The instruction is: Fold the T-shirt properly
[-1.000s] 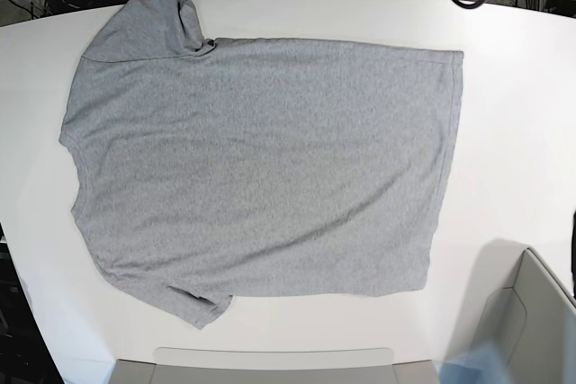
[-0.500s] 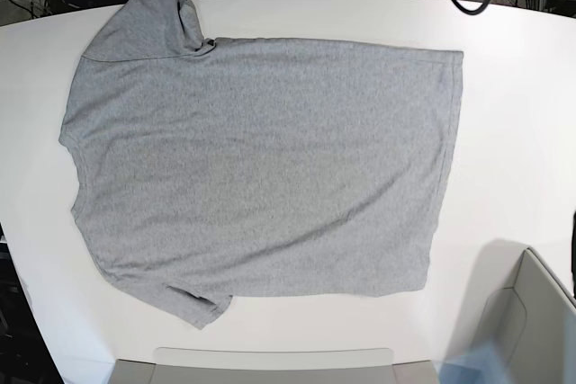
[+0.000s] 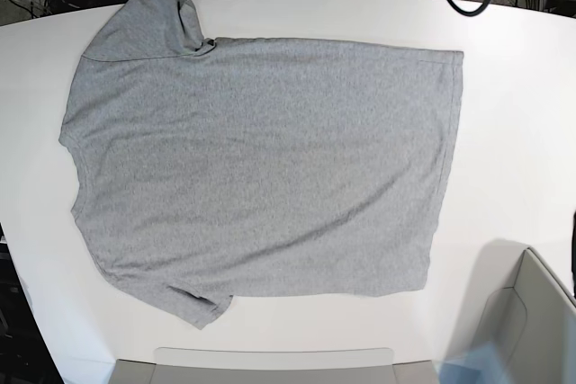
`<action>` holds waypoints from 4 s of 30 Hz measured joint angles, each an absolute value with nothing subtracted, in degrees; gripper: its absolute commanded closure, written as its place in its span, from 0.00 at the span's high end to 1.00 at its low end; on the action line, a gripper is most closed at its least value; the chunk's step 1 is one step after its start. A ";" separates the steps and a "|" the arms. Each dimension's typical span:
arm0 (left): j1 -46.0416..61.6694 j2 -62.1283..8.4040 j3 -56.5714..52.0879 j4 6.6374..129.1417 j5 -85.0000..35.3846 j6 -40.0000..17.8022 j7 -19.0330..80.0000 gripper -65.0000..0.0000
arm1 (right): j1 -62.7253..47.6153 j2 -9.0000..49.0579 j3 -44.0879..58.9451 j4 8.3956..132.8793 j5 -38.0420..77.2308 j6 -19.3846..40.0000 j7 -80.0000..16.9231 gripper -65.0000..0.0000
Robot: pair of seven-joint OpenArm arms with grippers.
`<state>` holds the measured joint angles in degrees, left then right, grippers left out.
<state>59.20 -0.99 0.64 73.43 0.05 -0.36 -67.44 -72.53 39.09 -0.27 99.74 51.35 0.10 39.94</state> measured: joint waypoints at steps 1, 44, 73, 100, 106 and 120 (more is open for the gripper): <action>59.27 -1.08 0.64 73.43 -0.05 -0.36 -67.48 0.24 | -72.58 41.01 -0.32 99.70 54.08 0.27 39.79 0.50; 59.02 -1.28 0.23 73.43 -0.05 -0.40 -67.31 0.24 | -47.70 33.82 -6.46 84.75 68.14 13.78 20.88 0.49; 49.50 -22.06 2.50 105.65 -58.11 -0.14 -2.81 0.44 | -47.75 34.59 -6.17 84.64 68.01 14.22 19.99 0.49; 34.96 -19.86 -10.02 91.66 -64.62 -2.39 24.84 0.40 | -47.81 36.49 -6.17 84.55 68.01 14.17 19.94 0.49; 34.83 -20.18 -5.48 91.79 -64.77 -2.87 23.90 0.38 | -47.81 36.51 -6.17 84.75 68.01 14.13 19.88 0.49; 33.56 -19.84 -7.03 90.28 -65.69 -3.33 27.29 0.00 | -50.19 41.39 -6.42 85.82 68.18 11.73 17.39 0.00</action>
